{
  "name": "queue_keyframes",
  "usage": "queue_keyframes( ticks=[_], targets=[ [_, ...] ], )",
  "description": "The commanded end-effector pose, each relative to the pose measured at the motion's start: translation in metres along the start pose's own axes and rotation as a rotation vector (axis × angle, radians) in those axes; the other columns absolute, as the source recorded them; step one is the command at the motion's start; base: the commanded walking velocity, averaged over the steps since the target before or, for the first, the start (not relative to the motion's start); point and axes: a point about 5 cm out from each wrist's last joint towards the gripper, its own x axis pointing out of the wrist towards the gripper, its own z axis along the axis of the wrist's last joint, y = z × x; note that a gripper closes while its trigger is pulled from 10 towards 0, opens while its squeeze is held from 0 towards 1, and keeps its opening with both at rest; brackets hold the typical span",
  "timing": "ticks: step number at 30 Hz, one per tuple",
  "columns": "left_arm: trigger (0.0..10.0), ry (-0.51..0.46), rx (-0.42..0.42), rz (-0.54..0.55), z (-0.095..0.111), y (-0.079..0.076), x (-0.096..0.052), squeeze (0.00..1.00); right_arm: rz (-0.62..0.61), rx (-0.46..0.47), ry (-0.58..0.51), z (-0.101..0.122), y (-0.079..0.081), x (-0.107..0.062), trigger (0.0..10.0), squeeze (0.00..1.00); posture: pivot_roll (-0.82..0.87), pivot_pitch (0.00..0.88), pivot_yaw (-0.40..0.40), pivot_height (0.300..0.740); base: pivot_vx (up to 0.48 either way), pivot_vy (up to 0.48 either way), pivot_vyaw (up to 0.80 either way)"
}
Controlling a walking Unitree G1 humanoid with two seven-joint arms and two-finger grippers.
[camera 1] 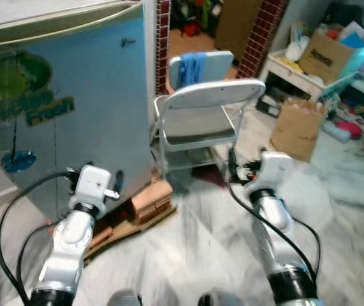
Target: Restocking fridge
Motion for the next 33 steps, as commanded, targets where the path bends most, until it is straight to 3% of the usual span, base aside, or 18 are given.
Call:
queue_keyframes(
  ticks=[1, 13, 23, 33],
  targets=[
    [10.0, -0.009, -0.001, -0.039, 0.001, -0.009, 0.001, 0.00, -0.035, -0.004, 0.011, -0.002, -0.010, -0.002, 10.0, 0.00, 0.08, 0.039, -0.026, 0.740, 0.000, 0.476, -0.41],
    [10.0, -0.026, -0.003, -0.012, 0.008, -0.005, 0.010, 0.00, -0.030, -0.010, 0.011, -0.004, -0.006, 0.001, 10.0, 0.00, 0.08, 0.042, -0.016, 0.740, 0.000, 0.468, -0.51],
    [10.0, 0.008, -0.029, -0.053, -0.001, -0.020, 0.000, 0.00, -0.042, -0.021, 0.018, -0.006, -0.011, 0.000, 10.0, 0.00, 0.09, 0.042, -0.023, 0.740, 0.000, 0.464, -0.09],
    [10.0, 0.021, -0.024, -0.038, -0.004, -0.017, -0.004, 0.00, -0.037, -0.036, 0.035, -0.009, -0.013, 0.001, 10.0, 0.00, 0.10, 0.043, -0.043, 0.740, -0.050, 0.286, 0.00]
  ],
)
